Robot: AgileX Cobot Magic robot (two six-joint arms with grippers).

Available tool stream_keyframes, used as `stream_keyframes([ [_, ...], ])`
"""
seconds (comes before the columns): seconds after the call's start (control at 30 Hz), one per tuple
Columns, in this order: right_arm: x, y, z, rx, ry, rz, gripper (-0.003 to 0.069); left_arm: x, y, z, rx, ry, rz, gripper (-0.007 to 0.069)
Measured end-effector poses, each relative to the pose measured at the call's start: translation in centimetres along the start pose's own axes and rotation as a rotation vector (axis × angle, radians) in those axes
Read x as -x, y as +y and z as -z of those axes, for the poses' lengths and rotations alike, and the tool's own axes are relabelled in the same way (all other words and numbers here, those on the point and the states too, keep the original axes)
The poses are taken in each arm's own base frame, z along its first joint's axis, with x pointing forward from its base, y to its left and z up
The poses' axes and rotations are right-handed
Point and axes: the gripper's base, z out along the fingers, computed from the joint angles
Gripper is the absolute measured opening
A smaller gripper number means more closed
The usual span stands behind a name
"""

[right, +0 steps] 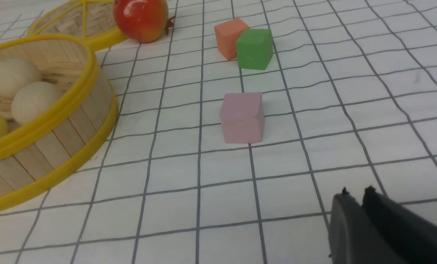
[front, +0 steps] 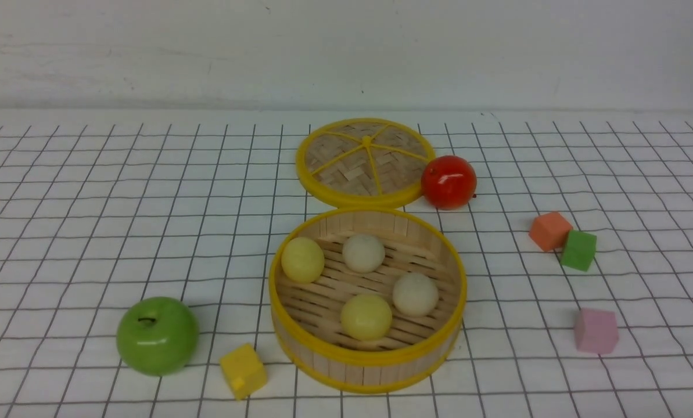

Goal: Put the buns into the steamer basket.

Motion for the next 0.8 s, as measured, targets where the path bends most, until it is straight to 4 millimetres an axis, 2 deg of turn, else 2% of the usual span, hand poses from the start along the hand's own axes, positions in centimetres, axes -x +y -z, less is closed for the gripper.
stream_keyframes([
  [0.8, 0.0, 0.0, 0.0, 0.0, 0.0, 0.0, 0.0076, 0.01, 0.01, 0.0, 0.001, -0.001, 0.016, -0.0013],
])
